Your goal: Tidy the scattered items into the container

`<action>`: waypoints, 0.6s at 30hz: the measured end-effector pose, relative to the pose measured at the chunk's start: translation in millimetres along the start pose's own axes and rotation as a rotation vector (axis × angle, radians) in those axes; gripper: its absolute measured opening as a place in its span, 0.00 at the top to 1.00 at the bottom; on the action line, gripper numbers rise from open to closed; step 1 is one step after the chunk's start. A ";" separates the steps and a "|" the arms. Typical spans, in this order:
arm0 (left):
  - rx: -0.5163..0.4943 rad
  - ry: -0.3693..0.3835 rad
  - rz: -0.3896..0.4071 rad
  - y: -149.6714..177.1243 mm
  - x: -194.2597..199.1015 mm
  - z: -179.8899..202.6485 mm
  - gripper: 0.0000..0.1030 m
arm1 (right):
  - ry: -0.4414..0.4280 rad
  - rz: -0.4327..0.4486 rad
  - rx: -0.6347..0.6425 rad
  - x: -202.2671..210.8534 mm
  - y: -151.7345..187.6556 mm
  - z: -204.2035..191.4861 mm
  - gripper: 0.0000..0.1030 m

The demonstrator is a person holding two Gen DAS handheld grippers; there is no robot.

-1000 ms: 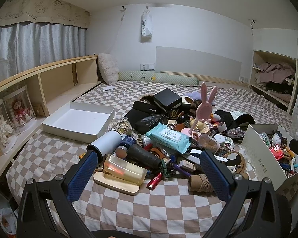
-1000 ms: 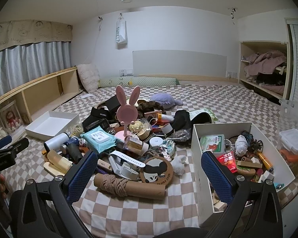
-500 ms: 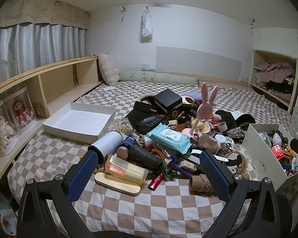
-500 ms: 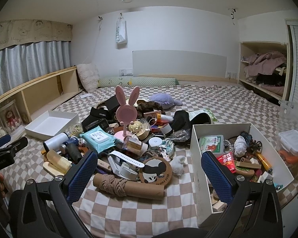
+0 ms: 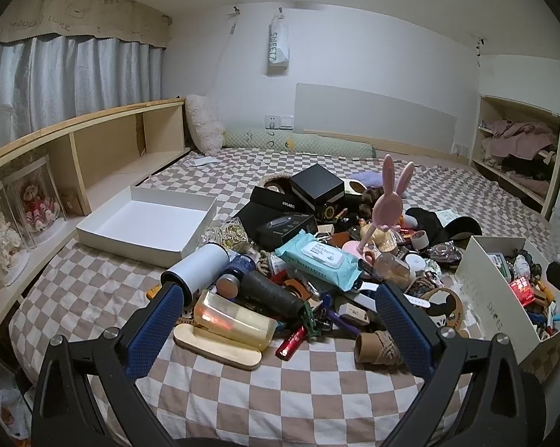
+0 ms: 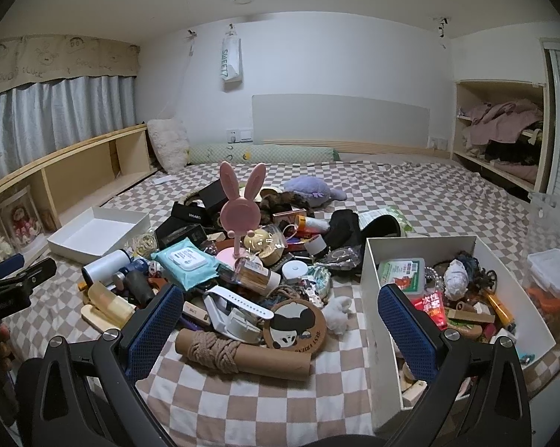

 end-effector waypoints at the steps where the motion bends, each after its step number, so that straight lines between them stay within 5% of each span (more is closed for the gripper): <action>1: 0.005 0.000 0.004 -2.0 -1.1 -0.4 0.00 | -0.003 0.004 -0.001 -0.8 -1.6 0.4 0.00; 14: 0.074 0.005 0.014 -38.0 -38.7 2.1 0.00 | -0.087 0.088 -0.062 -40.3 -37.0 4.1 0.00; 18: 0.080 -0.002 -0.008 -37.7 -62.2 1.4 0.00 | -0.086 0.038 -0.069 -65.2 -32.2 6.6 0.00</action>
Point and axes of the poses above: each gripper's, at about its wrist camera, not at the fingertips, and x roughly against the way its jaws point, z to its right, y to its underside, the point moved 9 cm from there along -x, roughly the way its jaws point, and after that the axes turned 12 degrees about -y, right-handed, at the moved point
